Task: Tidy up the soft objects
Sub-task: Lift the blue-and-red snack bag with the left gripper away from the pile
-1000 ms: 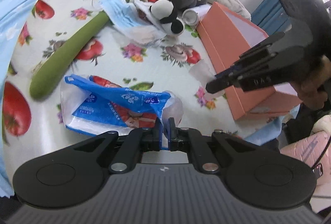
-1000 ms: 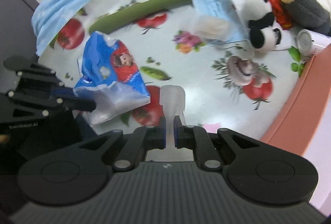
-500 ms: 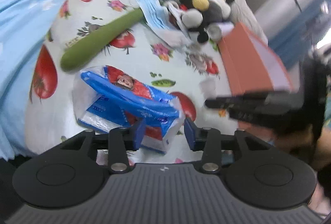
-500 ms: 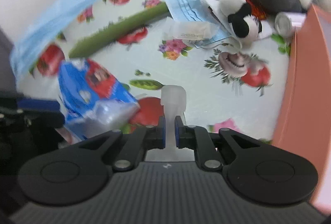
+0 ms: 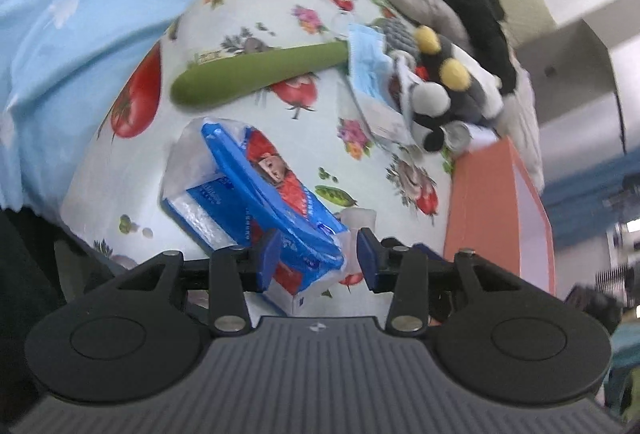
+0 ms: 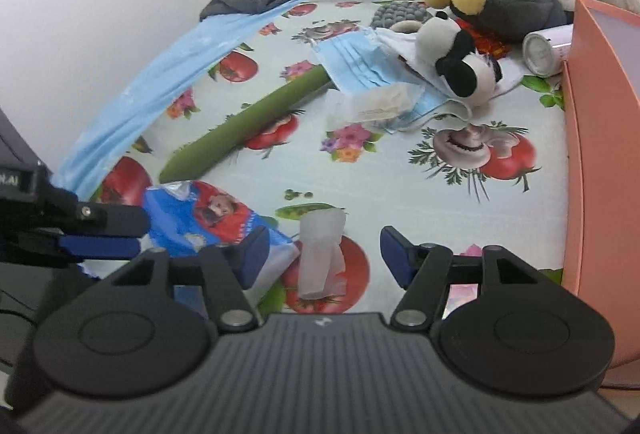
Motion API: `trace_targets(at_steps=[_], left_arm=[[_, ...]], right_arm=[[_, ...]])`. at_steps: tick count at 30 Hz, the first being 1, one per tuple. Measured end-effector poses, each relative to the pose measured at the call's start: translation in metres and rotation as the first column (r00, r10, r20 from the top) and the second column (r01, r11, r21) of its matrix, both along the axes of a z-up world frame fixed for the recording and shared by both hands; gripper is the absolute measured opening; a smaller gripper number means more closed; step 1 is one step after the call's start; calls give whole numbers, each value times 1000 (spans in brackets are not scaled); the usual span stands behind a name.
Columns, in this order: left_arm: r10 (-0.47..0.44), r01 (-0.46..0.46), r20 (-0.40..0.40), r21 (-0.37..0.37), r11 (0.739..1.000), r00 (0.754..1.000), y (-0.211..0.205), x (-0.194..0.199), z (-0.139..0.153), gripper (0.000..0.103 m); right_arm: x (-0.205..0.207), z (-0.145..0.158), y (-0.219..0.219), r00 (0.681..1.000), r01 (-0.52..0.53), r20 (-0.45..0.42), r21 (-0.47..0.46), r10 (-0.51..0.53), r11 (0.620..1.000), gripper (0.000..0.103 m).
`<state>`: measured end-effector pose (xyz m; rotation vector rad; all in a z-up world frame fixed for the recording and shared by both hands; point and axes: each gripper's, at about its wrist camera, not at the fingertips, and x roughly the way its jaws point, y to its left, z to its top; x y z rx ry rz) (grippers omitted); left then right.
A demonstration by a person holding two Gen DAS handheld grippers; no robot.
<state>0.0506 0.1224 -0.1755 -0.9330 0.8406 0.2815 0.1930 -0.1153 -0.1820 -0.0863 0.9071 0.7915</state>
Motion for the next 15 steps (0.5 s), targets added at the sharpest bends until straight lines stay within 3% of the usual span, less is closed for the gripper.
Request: trace_targets(at_steps=[9, 12, 14, 15], left_arm=[[97, -96, -84, 11, 995, 992, -3, 18, -17, 48], [114, -111, -96, 44, 993, 989, -5, 21, -20, 48], [130, -125, -93, 55, 991, 987, -5, 23, -23, 48], [128, -122, -96, 61, 991, 987, -6, 25, -25, 48]], right_arm=[[-2, -35, 16, 1000, 1, -17, -53, -2, 999, 63], [-5, -36, 17, 1000, 9, -19, -46, -10, 999, 48], [-8, -35, 19, 1000, -4, -25, -40, 3, 999, 32], [-10, -34, 20, 1000, -9, -16, -51, 8, 999, 30]])
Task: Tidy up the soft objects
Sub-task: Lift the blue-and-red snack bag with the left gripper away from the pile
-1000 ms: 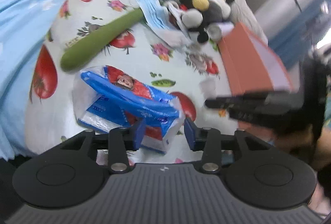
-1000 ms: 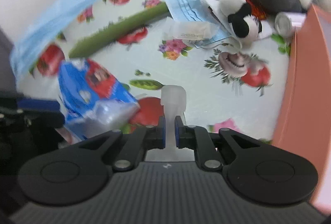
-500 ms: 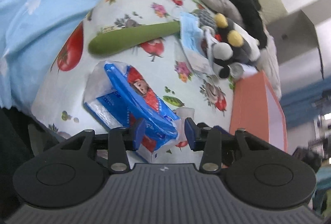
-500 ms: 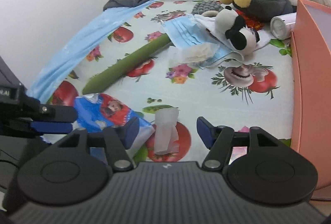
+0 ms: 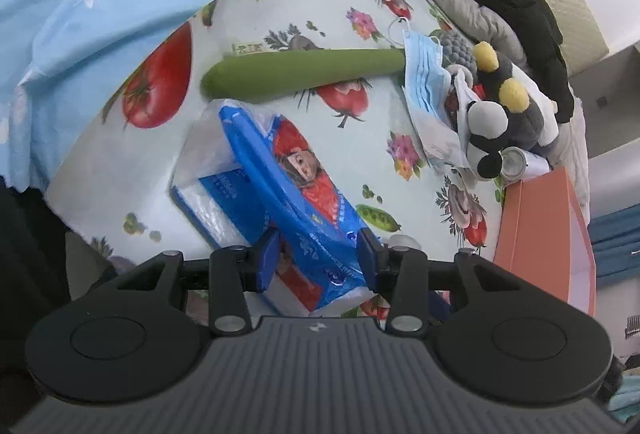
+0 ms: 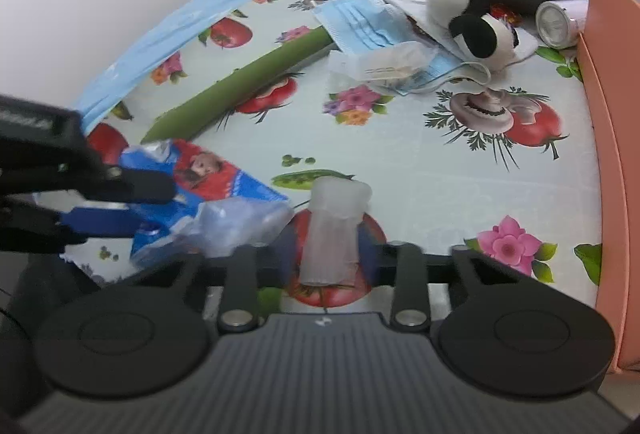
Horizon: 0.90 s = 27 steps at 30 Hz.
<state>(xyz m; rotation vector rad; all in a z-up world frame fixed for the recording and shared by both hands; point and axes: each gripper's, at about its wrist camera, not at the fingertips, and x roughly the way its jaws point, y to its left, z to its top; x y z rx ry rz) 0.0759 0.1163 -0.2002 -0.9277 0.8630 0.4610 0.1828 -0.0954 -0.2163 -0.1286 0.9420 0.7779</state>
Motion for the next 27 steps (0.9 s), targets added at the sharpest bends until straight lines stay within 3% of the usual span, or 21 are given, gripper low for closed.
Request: trace_targets(at_steps=[8, 19, 27], left_arm=[[-13, 13, -2, 34, 999, 1000, -4, 9, -1, 47], [-2, 3, -9, 42, 999, 1000, -3, 19, 0, 48], [-36, 41, -51, 100, 994, 998, -8, 36, -4, 47]], right_arm=[[-10, 7, -2, 1000, -14, 23, 0, 14, 1000, 17], [-26, 10, -6, 1000, -8, -21, 16, 8, 1000, 16], [-30, 10, -13, 999, 8, -45, 39, -6, 999, 16]])
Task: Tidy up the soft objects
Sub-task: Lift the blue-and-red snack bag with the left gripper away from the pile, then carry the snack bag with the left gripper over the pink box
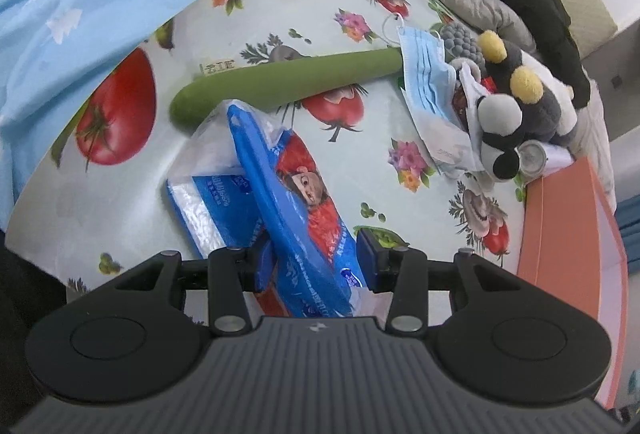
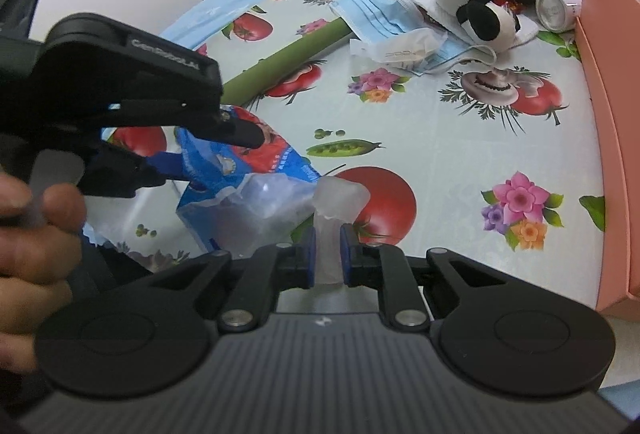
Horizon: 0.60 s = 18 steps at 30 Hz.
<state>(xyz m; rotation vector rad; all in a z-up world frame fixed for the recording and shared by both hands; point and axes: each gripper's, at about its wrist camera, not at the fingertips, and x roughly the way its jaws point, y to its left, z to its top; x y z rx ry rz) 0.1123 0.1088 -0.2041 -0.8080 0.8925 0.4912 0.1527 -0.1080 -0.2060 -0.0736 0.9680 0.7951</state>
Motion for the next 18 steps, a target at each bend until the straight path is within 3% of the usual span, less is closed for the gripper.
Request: trace_targets(at_steps=[2, 4, 7, 18], left_arm=[[-30, 30, -2, 15, 999, 1000, -1, 4, 0, 42], [-50, 51, -13, 49, 998, 999, -2, 6, -1, 21], [-87, 89, -24, 96, 991, 996, -3, 9, -1, 10], [-232, 223, 19, 219, 950, 972, -15, 2, 25, 7]], right_arm=[[0, 1, -2, 1000, 10, 2, 0, -10, 1000, 16], [1, 1, -6, 1000, 28, 5, 1, -28, 1000, 16], [4, 2, -12, 998, 61, 9, -9, -61, 998, 16], [10, 13, -31, 988, 149, 45, -14, -148, 989, 16]])
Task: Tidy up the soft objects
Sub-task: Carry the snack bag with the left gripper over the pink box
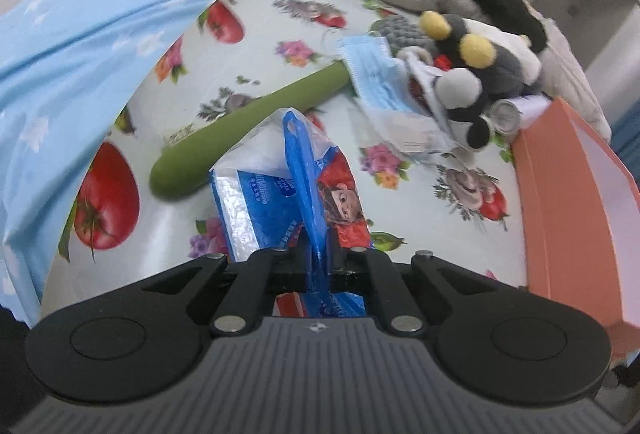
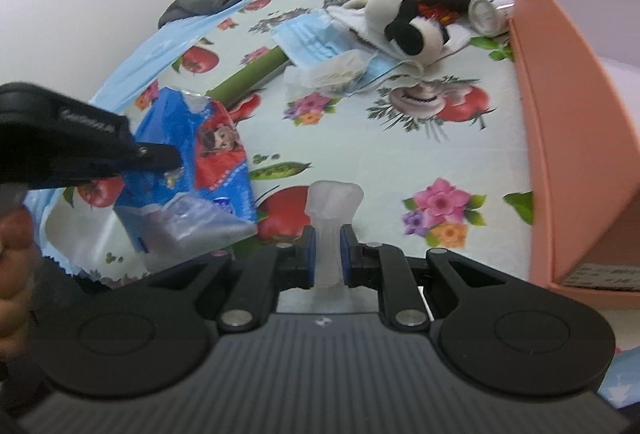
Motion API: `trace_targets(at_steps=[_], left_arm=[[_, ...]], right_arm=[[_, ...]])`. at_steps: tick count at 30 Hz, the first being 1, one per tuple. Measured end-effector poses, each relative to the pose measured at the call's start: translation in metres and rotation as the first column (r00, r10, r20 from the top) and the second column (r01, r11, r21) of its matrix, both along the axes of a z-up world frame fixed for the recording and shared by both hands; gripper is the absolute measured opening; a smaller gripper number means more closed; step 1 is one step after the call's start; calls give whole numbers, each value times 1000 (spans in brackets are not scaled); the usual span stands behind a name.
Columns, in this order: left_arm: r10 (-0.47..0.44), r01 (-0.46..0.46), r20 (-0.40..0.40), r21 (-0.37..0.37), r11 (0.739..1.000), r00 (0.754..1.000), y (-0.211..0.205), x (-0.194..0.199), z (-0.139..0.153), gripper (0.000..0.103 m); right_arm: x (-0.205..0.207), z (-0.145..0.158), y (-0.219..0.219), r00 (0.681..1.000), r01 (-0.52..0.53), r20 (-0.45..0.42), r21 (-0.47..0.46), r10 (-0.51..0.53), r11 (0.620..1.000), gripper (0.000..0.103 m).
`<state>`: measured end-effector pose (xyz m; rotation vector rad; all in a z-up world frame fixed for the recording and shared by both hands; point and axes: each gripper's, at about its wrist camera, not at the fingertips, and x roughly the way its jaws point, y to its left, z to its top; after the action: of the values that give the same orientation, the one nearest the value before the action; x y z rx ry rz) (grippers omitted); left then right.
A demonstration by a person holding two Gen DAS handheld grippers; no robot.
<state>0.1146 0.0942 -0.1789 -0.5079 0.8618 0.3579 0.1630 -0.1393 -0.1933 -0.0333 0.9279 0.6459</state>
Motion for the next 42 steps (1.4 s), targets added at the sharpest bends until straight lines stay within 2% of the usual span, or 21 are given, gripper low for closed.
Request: trace_targets(at_steps=[4, 9, 18, 20, 24, 26, 27, 30, 33, 36, 38, 39, 42], left_arm=[[-95, 95, 18, 11, 995, 995, -11, -1, 9, 7], [-232, 231, 14, 25, 973, 973, -26, 2, 11, 7], [-359, 359, -12, 24, 933, 933, -47, 12, 5, 7], [-363, 363, -8, 28, 931, 932, -49, 15, 3, 7], [-326, 326, -5, 0, 946, 946, -47, 21, -4, 8], [-314, 314, -29, -6, 949, 949, -48, 24, -8, 9], [-310, 310, -34, -8, 951, 950, -49, 25, -9, 13], [-289, 289, -35, -4, 957, 957, -51, 25, -13, 35], [-268, 270, -43, 23, 963, 962, -54, 26, -16, 36], [-266, 267, -35, 34, 963, 963, -58, 28, -18, 34], [-269, 270, -37, 28, 962, 962, -60, 30, -21, 27], [-274, 275, -35, 27, 961, 961, -61, 31, -22, 14], [-285, 286, -39, 33, 958, 958, -62, 32, -23, 7]], right_arm=[[1, 7, -8, 999, 33, 31, -6, -33, 999, 16], [2, 11, -21, 996, 77, 43, -13, -77, 997, 16], [3, 3, -28, 994, 101, 35, -21, -100, 995, 16], [3, -2, -26, 995, 101, 27, -33, -100, 994, 16], [3, -10, -25, 995, 98, -5, -31, -98, 995, 16], [2, -12, -25, 995, 97, -8, -34, -98, 995, 16], [2, -13, -25, 995, 99, -8, -33, -99, 995, 16], [3, -15, -26, 994, 107, -14, -30, -108, 994, 16], [4, -14, -26, 993, 114, -14, -29, -115, 993, 16], [4, -13, -26, 993, 115, -13, -31, -116, 993, 16], [4, -11, -25, 993, 116, -12, -32, -116, 993, 16], [4, -9, -25, 993, 118, -6, -36, -118, 992, 16], [5, -1, -25, 992, 126, 11, -37, -126, 991, 16]])
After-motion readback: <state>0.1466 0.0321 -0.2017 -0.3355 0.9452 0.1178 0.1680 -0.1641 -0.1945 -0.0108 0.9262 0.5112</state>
